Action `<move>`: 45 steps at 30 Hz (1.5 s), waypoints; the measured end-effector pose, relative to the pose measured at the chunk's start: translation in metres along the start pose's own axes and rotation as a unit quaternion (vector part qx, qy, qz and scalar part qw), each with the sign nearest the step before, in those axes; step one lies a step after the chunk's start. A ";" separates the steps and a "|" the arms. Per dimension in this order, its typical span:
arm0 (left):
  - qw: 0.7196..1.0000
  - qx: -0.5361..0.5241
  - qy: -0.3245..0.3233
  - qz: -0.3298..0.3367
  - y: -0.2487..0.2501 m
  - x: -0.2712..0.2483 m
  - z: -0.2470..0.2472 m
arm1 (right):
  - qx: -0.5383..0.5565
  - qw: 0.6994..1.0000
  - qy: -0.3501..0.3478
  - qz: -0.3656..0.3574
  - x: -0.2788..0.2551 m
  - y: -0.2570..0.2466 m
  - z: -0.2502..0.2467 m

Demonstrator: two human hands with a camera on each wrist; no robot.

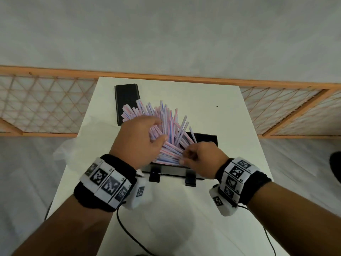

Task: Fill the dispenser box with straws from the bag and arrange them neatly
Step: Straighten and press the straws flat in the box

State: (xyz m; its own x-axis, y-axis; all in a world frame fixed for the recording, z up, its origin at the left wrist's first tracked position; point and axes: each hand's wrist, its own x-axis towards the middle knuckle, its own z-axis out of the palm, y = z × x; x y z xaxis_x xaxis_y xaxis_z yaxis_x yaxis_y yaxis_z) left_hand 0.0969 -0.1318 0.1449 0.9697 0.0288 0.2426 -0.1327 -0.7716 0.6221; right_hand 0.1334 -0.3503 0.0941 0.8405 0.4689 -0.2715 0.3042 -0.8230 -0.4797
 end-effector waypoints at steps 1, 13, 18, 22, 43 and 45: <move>0.998 -0.002 0.060 0.005 -0.007 -0.002 -0.002 | -0.003 1.000 -0.014 0.006 -0.001 0.001 0.005; 0.802 -0.463 0.114 -0.359 -0.035 -0.006 0.058 | -0.018 0.998 -0.062 0.001 0.008 -0.014 0.027; 0.817 -0.421 0.102 -0.381 -0.029 -0.008 0.054 | -0.020 0.995 -0.090 0.028 0.012 -0.015 0.033; 0.836 -0.384 0.076 -0.386 -0.023 -0.008 0.049 | 0.000 0.995 -0.098 0.023 0.015 -0.014 0.035; 0.874 -0.334 0.044 -0.349 -0.019 -0.020 0.050 | 0.016 0.994 -0.111 0.009 0.032 -0.033 0.037; 0.892 -0.301 0.049 -0.333 -0.021 -0.021 0.050 | 0.015 0.997 -0.069 0.005 0.030 -0.033 0.034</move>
State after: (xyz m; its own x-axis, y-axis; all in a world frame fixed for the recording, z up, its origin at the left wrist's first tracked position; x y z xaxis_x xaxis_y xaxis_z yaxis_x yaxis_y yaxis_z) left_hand 0.0894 -0.1480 0.0898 0.8557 0.4322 -0.2844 0.3511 -0.0813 0.9328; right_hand 0.1338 -0.2982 0.0735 0.7727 0.5026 -0.3876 0.2815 -0.8187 -0.5006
